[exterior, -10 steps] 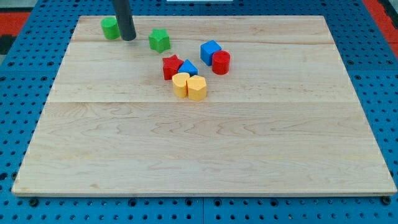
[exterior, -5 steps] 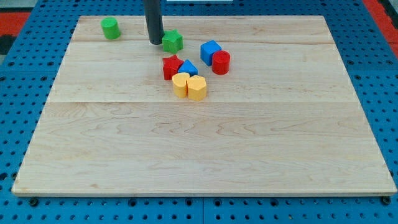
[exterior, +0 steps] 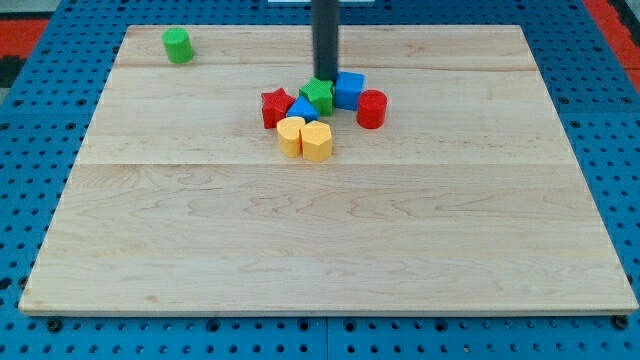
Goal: Push green star into group of blocks
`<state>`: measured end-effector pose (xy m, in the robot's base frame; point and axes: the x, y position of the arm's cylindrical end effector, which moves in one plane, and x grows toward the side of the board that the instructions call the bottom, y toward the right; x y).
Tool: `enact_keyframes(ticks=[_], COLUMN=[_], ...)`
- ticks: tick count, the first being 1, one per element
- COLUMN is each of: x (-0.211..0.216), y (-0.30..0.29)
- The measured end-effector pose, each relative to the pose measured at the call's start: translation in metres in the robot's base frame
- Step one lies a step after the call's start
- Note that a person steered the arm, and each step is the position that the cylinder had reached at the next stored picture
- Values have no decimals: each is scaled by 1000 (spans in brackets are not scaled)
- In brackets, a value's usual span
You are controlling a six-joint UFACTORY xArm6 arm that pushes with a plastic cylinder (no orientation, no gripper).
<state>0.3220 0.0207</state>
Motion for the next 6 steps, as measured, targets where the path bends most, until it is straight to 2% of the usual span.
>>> enact_keyframes(ticks=[2,4,6], x=[10,-10,-11], y=[-3,-19,-35])
